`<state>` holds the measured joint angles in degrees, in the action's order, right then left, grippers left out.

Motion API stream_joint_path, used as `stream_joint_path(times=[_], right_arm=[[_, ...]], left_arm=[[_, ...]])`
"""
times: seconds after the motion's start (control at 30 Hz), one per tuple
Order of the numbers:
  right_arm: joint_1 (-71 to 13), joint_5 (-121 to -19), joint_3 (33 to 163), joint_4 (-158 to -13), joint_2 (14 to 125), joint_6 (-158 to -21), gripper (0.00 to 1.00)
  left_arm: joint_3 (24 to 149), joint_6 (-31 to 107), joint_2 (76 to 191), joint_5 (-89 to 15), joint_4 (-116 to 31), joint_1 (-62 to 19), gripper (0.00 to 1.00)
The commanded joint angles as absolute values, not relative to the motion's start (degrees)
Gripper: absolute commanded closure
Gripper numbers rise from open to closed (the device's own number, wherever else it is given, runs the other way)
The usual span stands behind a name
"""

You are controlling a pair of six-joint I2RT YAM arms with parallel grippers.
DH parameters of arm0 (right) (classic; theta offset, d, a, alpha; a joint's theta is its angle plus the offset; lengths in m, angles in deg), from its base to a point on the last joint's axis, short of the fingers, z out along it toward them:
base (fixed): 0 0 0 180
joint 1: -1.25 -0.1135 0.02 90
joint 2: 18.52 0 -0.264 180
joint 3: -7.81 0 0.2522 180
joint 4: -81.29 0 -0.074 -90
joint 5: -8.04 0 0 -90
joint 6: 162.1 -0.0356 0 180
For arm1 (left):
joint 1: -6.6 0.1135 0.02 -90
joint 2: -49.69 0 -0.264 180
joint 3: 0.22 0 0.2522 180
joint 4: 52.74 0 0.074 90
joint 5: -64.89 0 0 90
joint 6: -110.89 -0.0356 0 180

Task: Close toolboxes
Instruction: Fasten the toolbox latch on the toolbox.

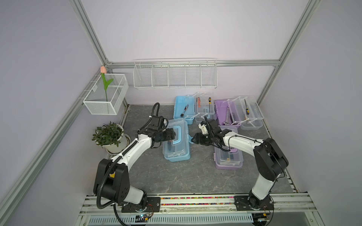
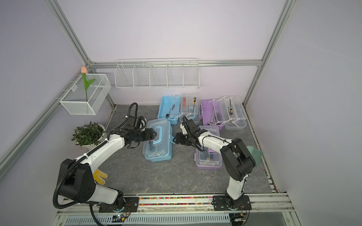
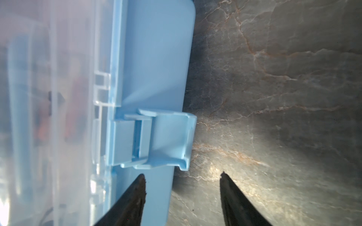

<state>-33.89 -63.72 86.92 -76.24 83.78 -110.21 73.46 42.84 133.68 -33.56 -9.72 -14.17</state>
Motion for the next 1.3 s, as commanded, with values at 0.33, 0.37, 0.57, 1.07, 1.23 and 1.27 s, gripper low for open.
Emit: stream_joint_path(times=[0.33, 0.37, 0.57, 1.07, 1.23, 1.27], right_arm=[[-32.2, -55.9, 78.8, -96.8, 83.9, -123.6, 0.16], [-32.1, -55.9, 78.4, -98.4, 84.0, -124.7, 0.16], [-32.1, -55.7, 73.5, -110.5, 84.4, -132.4, 0.16], [-33.4, -53.7, 71.3, -124.4, 88.4, -141.4, 0.13], [-33.0, -53.0, 71.0, -121.4, 85.8, -139.5, 0.13], [-32.8, -53.0, 70.8, -120.3, 85.1, -138.9, 0.14]], left_arm=[[67.8, 42.1, 135.3, -34.5, -6.1, -11.3, 0.46], [67.8, 42.1, 135.1, -34.5, -6.0, -11.2, 0.46], [68.0, 41.9, 134.4, -35.2, -6.2, -11.1, 0.47], [68.2, 41.8, 134.5, -36.0, -6.5, -11.1, 0.49], [68.4, 41.6, 134.4, -35.9, -6.2, -11.1, 0.49], [68.4, 41.6, 134.3, -35.9, -6.3, -11.2, 0.50]])
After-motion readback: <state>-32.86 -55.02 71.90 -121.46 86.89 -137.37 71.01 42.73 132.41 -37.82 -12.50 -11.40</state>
